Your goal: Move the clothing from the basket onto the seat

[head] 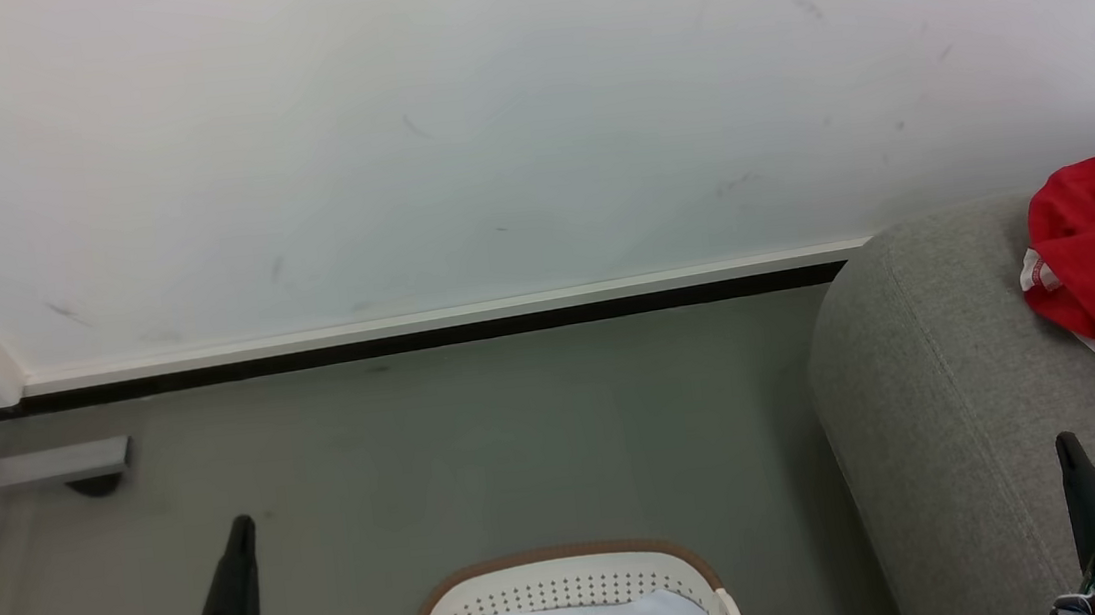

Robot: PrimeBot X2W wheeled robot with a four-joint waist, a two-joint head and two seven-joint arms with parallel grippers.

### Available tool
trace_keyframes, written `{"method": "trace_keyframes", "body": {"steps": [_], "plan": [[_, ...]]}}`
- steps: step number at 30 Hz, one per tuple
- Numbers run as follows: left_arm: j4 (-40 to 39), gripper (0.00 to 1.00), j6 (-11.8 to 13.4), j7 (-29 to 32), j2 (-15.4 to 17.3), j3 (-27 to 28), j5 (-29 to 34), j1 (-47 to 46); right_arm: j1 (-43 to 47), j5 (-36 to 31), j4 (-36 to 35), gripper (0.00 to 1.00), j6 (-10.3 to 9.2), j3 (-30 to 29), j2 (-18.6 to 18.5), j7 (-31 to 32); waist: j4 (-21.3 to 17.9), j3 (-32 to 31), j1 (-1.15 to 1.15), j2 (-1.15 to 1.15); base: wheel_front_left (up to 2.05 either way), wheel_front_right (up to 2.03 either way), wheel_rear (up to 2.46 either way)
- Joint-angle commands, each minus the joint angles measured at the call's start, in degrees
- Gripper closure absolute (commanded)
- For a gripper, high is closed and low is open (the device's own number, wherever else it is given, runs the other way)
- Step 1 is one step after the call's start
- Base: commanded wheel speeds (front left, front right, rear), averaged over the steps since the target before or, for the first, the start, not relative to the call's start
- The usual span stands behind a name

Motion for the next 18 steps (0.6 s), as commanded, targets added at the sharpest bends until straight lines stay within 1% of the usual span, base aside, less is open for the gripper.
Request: {"method": "trace_keyframes", "body": {"steps": [1,3,18], "plan": [[-0.25,1.0,-0.35,0.43,0.44,0.25,-1.16,-0.67,-0.8,1.63,-0.48,1.0,-0.14,-0.32,-0.48,0.36,0.02,0.02,0.0,0.0,0.0,0.0,0.0],[-0.26,1.0,-0.39,0.63,0.45,0.31,-2.12,-0.78,-0.86,2.25,-0.53,1.0,-0.14,-0.36,-0.48,0.58,0.05,0.05,0.0,0.0,0.0,0.0,0.0],[-0.25,1.0,-0.32,0.59,0.44,0.27,-1.87,-0.72,-0.81,1.93,-0.49,1.0,-0.14,-0.33,-0.47,0.54,0.05,0.05,0.0,0.0,0.0,0.0,0.0]]}}
